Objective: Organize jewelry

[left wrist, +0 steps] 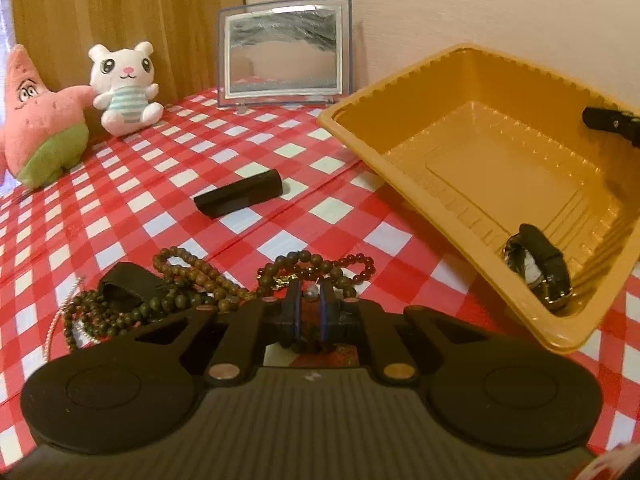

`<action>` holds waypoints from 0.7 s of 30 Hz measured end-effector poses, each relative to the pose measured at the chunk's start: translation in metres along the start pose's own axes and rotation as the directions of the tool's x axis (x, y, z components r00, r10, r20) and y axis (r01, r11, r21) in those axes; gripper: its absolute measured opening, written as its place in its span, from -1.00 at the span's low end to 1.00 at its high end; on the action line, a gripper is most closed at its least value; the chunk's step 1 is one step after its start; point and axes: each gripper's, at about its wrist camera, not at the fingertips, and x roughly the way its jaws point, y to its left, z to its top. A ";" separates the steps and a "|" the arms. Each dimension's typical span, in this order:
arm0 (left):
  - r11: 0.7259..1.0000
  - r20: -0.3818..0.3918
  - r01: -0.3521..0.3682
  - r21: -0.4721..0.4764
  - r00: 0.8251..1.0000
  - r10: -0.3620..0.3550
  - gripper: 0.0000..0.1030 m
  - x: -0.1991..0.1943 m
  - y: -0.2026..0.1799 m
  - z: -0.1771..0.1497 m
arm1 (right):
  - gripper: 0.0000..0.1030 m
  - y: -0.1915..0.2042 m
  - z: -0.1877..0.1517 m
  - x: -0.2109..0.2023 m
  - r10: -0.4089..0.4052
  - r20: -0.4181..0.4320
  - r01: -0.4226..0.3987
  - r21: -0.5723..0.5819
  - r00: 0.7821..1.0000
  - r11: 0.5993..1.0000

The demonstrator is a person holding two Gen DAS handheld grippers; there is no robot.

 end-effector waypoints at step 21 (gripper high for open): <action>0.955 0.124 0.268 -0.130 0.960 -0.252 -0.85 -0.046 -0.064 0.042 | -0.93 0.012 0.006 -0.006 0.021 0.010 -0.020 -0.016 1.000 1.000</action>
